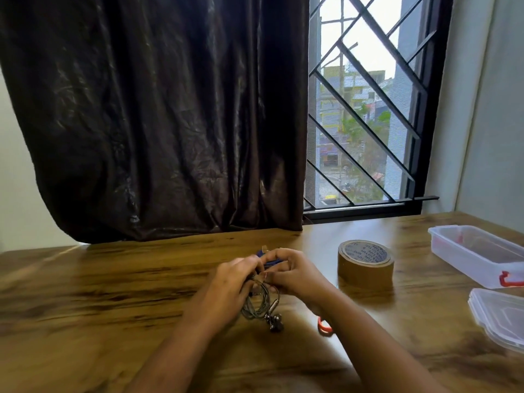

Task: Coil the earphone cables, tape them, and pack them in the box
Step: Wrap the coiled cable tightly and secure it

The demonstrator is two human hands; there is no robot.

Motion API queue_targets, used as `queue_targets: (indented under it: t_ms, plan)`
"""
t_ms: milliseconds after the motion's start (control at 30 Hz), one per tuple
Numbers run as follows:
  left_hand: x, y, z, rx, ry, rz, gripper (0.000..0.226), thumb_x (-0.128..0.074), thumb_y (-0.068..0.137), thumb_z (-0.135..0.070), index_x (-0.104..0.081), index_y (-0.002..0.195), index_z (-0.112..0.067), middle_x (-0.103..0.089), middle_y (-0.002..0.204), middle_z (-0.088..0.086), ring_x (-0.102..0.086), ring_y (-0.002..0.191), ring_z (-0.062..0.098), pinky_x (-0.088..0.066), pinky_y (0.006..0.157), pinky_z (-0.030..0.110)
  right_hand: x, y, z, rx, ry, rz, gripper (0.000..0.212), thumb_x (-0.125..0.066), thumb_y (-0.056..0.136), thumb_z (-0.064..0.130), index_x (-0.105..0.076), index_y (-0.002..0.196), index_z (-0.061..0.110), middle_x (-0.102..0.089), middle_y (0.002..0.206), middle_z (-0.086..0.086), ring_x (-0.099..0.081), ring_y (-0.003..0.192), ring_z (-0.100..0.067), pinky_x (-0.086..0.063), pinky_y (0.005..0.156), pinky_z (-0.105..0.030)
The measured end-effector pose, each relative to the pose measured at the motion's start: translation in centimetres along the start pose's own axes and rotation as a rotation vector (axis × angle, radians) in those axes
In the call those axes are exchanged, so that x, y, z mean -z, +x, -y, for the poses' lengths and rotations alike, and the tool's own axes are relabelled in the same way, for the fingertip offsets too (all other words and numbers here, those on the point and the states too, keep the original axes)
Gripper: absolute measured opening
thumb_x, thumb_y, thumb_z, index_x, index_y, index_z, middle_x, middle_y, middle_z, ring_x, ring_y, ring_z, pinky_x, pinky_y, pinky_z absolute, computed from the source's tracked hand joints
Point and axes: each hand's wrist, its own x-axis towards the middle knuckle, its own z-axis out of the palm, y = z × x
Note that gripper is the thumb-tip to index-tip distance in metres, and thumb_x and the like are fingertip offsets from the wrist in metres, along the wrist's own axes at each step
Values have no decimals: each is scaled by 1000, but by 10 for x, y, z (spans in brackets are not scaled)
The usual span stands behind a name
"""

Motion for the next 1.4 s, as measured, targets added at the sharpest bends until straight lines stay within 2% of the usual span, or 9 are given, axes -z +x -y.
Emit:
queue_targets:
  t_ms: [133,267,433,567,667,833,1000,1267,1400]
  plan:
    - [1,0,-1,-50,36,-16,32,-52,93,-16,-53,124,-27,-55,122,-12,-54,104,0,-48,84,15,3,0,2,-59,116,50,16,-65,84,-2,-67,95,10,-71,76,-8,-66,65,-16,-54,62,-28]
    - [5,1,-1,-75,38,-33,25,-51,94,-17,-59,116,-26,-52,117,-15,-53,95,-4,-47,78,13,5,-1,2,-90,219,98,15,-64,84,-3,-66,95,7,-70,84,-12,-66,79,-22,-53,73,-33]
    - [4,0,2,-72,29,-48,24,-49,95,-19,-59,116,-26,-51,116,-16,-52,96,-2,-47,78,17,5,-2,2,-90,308,150,16,-60,86,-3,-66,99,5,-71,87,-10,-69,82,-19,-56,70,-25]
    - [3,0,1,-87,29,-58,23,-51,94,-18,-60,114,-24,-52,113,-15,-52,91,-3,-47,74,15,7,-3,3,-99,320,203,19,-57,89,-2,-66,103,6,-71,89,-9,-68,83,-18,-56,74,-26]
    - [2,0,1,-77,44,-45,23,-50,95,-19,-59,115,-25,-51,112,-15,-51,90,-4,-46,73,14,5,-1,1,-74,280,186,20,-57,88,-3,-67,103,7,-71,88,-9,-65,84,-20,-53,77,-30]
    - [1,0,-2,-36,67,-52,28,-54,91,-18,-54,118,-27,-49,107,-17,-49,89,-3,-41,70,9,1,-1,2,8,176,119,20,-61,84,-8,-66,98,6,-68,75,-3,-64,68,-11,-52,61,-22]
    - [-2,-1,-4,32,23,-81,29,-57,88,-16,-50,112,-30,-48,99,-19,-51,86,-2,-47,71,15,-8,0,-2,85,83,68,18,-58,86,-5,-64,97,8,-67,79,-3,-60,78,-21,-50,75,-36]
    - [-6,0,-5,98,-18,-87,33,-60,82,-8,-44,98,-32,-45,85,-17,-49,77,-3,-42,65,14,-17,1,-3,37,20,4,15,-53,92,4,-62,100,14,-63,79,3,-57,70,-9,-47,61,-21]
    - [-6,0,-3,156,-40,-110,31,-59,83,-7,-46,99,-29,-45,84,-16,-47,75,-2,-39,62,11,-18,-1,2,49,-14,54,14,-57,93,17,-64,103,23,-66,87,4,-60,78,-11,-53,70,-25]
